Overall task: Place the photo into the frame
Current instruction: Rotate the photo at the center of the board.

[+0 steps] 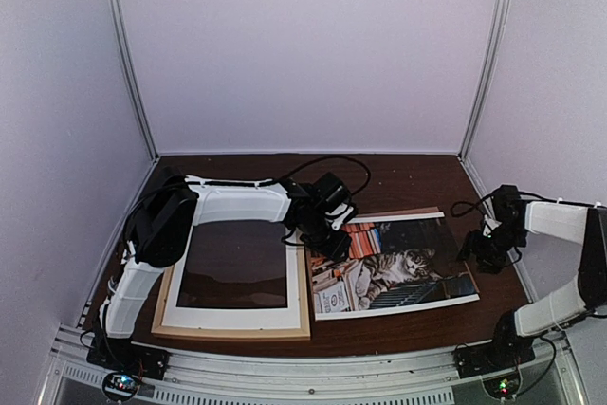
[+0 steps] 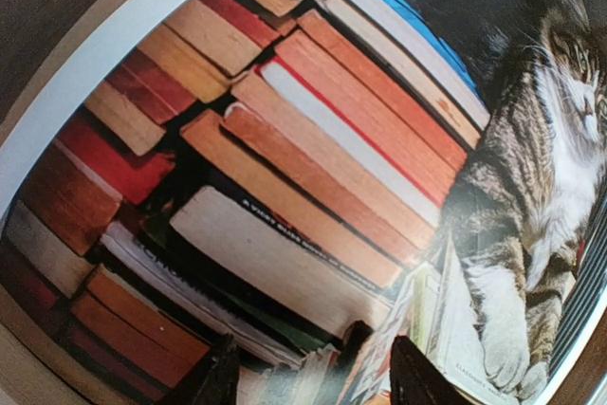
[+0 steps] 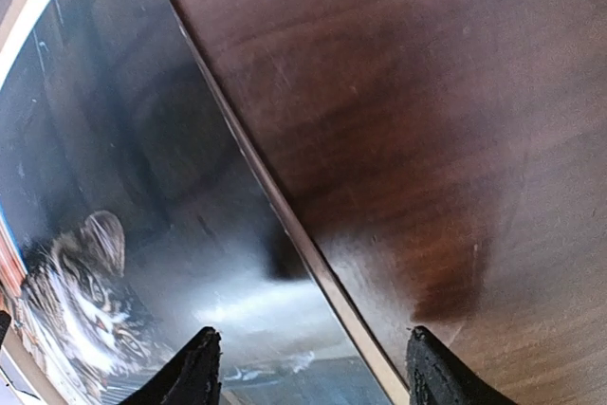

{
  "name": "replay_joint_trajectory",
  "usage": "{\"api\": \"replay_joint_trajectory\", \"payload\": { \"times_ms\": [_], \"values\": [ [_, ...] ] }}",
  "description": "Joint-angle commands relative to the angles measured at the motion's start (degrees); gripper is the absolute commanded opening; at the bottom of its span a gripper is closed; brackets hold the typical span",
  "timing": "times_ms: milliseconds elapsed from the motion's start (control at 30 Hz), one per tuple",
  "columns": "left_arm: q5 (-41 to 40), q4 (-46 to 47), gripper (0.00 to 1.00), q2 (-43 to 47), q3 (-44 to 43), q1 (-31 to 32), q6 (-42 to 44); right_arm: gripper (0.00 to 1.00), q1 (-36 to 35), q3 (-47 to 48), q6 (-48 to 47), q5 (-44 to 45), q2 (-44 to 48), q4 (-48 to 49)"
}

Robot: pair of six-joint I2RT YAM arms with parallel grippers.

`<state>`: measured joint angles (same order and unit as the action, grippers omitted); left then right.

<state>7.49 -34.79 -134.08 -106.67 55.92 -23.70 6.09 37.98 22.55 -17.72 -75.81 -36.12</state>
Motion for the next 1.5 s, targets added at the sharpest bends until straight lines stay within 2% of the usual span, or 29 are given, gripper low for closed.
{"api": "replay_joint_trajectory", "payload": {
  "times_ms": [0, 233, 533, 767, 900, 1133, 1300, 1433, 1467],
  "values": [
    [0.7, -3.7, 0.55, -3.3, -0.2, 0.0, 0.0, 0.65, -1.1, -1.6, 3.0, 1.8, 2.5, -1.4],
    [0.7, -3.8, 0.55, -3.3, 0.0, 0.0, 0.2, 0.61, -2.3, -3.6, 4.8, 2.0, 6.8, -2.0],
    [-1.4, -4.8, 0.57, -2.5, 0.5, 0.1, -0.5, 0.61, -3.2, -4.0, 4.6, 2.1, 3.7, -0.2],
    [-4.9, -2.7, 0.68, 2.9, 6.5, 0.1, -1.5, 0.61, -3.8, -5.0, 4.6, 1.4, 3.4, 1.5],
    [-6.0, -2.4, 0.70, 5.4, 9.6, 0.1, -1.6, 0.61, -4.1, -5.1, 4.7, 1.5, 3.8, 1.8],
    [-4.4, -3.0, 0.68, 6.3, 11.1, 0.1, -1.1, 0.61, -5.0, -5.7, 5.9, 1.9, 4.3, 1.7],
    [-1.9, -4.0, 0.65, 5.5, 9.7, 0.1, 0.2, 0.68, -5.3, -6.4, 8.0, 4.1, 6.1, 1.2],
    [-0.5, -5.2, 0.62, 5.1, 9.2, 0.0, 0.8, 0.69, -6.1, -6.8, 10.4, 5.9, 10.0, -1.0],
    [0.2, -5.5, 0.61, 5.0, 9.1, 0.0, 1.0, 0.70, -8.2, -6.8, 11.1, 6.7, 11.4, -1.8]
  ]
}}
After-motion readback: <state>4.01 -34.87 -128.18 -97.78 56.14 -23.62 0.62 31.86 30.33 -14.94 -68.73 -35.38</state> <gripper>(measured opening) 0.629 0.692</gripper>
